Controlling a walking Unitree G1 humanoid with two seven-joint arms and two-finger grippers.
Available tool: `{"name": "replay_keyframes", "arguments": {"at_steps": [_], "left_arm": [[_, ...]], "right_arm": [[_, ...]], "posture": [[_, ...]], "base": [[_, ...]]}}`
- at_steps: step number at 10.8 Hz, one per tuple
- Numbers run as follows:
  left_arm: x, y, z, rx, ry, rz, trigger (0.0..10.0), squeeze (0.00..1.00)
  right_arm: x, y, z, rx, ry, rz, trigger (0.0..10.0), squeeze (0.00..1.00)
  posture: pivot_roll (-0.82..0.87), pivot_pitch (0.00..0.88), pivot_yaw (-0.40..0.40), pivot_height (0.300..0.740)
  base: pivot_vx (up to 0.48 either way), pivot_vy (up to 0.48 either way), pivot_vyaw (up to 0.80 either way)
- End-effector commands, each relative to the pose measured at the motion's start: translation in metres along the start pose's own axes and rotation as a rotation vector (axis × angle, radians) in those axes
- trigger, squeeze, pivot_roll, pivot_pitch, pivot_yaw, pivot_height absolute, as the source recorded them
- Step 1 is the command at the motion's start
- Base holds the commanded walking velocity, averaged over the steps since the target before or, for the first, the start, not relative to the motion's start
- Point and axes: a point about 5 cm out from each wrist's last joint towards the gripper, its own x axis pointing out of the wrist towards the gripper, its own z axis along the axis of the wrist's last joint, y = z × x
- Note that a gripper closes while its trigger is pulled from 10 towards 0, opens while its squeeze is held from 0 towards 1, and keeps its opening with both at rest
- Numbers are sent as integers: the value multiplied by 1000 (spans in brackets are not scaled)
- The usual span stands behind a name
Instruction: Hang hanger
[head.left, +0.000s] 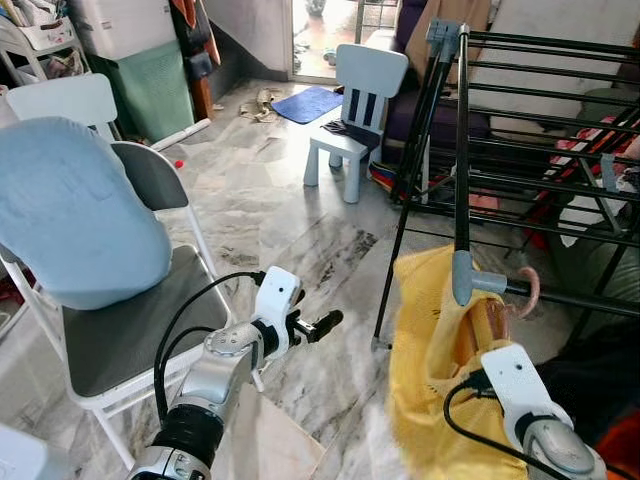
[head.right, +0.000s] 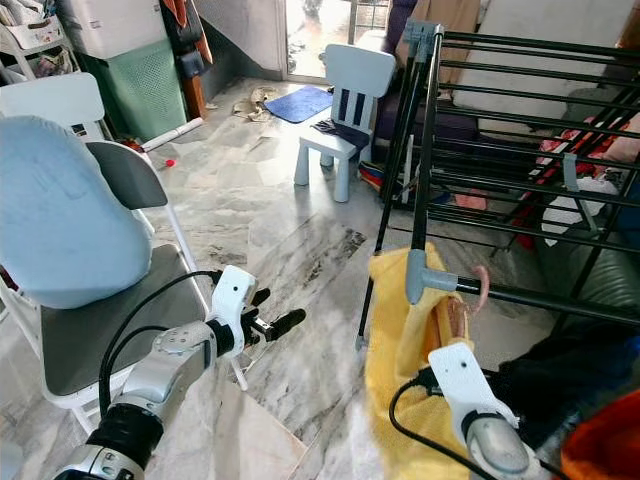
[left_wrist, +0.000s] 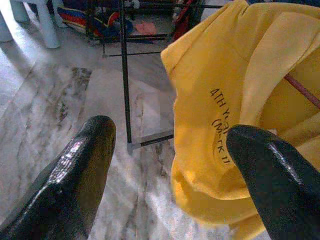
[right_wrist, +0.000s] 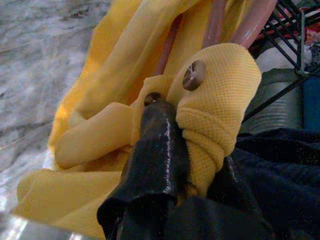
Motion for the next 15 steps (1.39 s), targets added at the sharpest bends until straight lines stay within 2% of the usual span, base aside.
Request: {"name": "replay_keyframes", "arguments": {"at_steps": [1, 3, 4, 5, 6, 7, 9, 11, 15], "left_arm": [[0, 0, 1, 12, 8, 2, 10000, 0], [0, 0, 2, 7, 6, 5, 10000, 0], [0, 0, 2, 8, 7, 5, 10000, 0], [0, -1, 2, 15, 9, 4, 10000, 0], [-1, -1, 6, 6, -23, -7, 10000, 0], [-2, -3, 7, 13, -32, -15, 10000, 0], [-2, -5, 7, 25, -28, -20, 10000, 0], [-2, -6, 6, 31, -21, -21, 10000, 0], [-1, -7, 6, 46, -12, -23, 10000, 0]], "right_arm": [[-2, -2, 4, -30, -24, -6, 0, 0], [-2, -4, 1, -51, -18, -6, 353, 0], [-2, -4, 0, -64, -15, -12, 9608, 0], [-2, -4, 3, -76, -49, -8, 10000, 0], [-8, -9, 20, -75, -190, -67, 10000, 0], [-15, -12, 26, -70, -250, -105, 10000, 0], [-25, -13, 25, -30, -281, -119, 10000, 0], [-38, -2, 18, 22, -311, -75, 10000, 0], [-33, 9, 20, 37, -319, -42, 10000, 0]], "posture": [[-56, 0, -22, 740], [-55, 0, -21, 740], [-54, 0, -21, 740], [-53, 0, -20, 740], [-53, 0, -21, 740], [-54, 0, -23, 740], [-55, 0, -25, 740], [-63, 0, -22, 740], [-55, 0, -21, 740]], "base": [[0, 0, 0], [0, 0, 0], [0, 0, 0], [0, 0, 0], [0, 0, 0], [0, 0, 0], [0, 0, 0], [0, 0, 0], [-331, 0, 0]]}}
